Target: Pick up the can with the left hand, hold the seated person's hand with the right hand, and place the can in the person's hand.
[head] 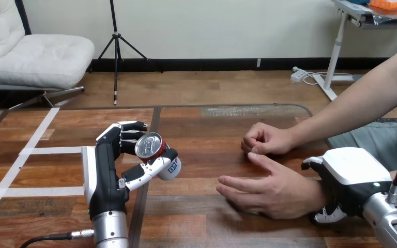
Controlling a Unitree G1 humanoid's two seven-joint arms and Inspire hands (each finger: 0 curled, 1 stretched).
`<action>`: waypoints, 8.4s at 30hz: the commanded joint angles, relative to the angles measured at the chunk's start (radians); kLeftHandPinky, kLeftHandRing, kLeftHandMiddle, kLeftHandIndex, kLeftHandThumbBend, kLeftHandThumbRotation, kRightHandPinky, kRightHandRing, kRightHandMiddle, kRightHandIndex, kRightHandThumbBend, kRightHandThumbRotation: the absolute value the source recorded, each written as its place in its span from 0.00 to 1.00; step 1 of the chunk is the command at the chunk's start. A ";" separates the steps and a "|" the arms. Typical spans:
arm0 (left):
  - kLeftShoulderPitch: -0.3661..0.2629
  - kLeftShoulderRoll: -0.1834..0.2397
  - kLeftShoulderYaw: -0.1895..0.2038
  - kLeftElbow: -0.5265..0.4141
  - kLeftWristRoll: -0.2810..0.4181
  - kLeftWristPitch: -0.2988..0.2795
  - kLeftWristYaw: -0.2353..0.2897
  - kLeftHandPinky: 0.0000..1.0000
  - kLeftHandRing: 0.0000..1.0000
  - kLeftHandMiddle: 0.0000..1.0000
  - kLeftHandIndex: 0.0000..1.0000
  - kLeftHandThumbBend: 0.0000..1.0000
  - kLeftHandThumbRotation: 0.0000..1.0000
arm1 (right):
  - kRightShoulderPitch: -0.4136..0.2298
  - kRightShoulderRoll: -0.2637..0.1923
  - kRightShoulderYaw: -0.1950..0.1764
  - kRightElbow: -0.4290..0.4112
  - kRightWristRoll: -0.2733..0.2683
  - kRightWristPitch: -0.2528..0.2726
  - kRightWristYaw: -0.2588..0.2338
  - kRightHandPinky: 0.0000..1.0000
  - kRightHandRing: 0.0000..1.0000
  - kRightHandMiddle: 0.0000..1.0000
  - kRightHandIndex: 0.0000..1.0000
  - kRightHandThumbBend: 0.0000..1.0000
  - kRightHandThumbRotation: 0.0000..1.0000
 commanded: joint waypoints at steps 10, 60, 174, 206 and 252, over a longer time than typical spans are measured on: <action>-0.043 0.008 0.014 -0.065 -0.002 -0.010 -0.003 0.50 0.44 0.46 0.55 0.71 0.00 | -0.013 -0.018 0.053 0.089 -0.040 0.031 0.004 0.81 0.85 0.84 0.82 0.87 0.12; -0.044 0.004 0.025 -0.073 0.006 -0.014 -0.012 0.51 0.45 0.46 0.55 0.70 0.00 | -0.056 0.000 0.075 0.195 0.028 0.025 -0.057 0.15 0.25 0.36 0.51 0.86 0.00; -0.143 -0.122 -0.060 -0.131 0.035 0.002 -0.141 0.46 0.43 0.47 0.55 0.73 0.00 | 0.041 -0.006 0.009 -0.355 0.061 -0.063 -0.066 0.25 0.30 0.38 0.47 0.91 0.00; -0.131 -0.140 -0.086 -0.134 0.042 0.000 -0.171 0.44 0.43 0.48 0.55 0.72 0.00 | 0.016 0.030 0.031 -0.414 0.032 -0.050 0.019 0.31 0.34 0.41 0.49 0.92 0.00; -0.116 -0.137 -0.097 -0.136 0.044 -0.012 -0.166 0.46 0.44 0.48 0.56 0.72 0.00 | -0.008 0.050 0.039 -0.388 0.044 -0.092 0.019 0.30 0.33 0.41 0.48 0.93 0.00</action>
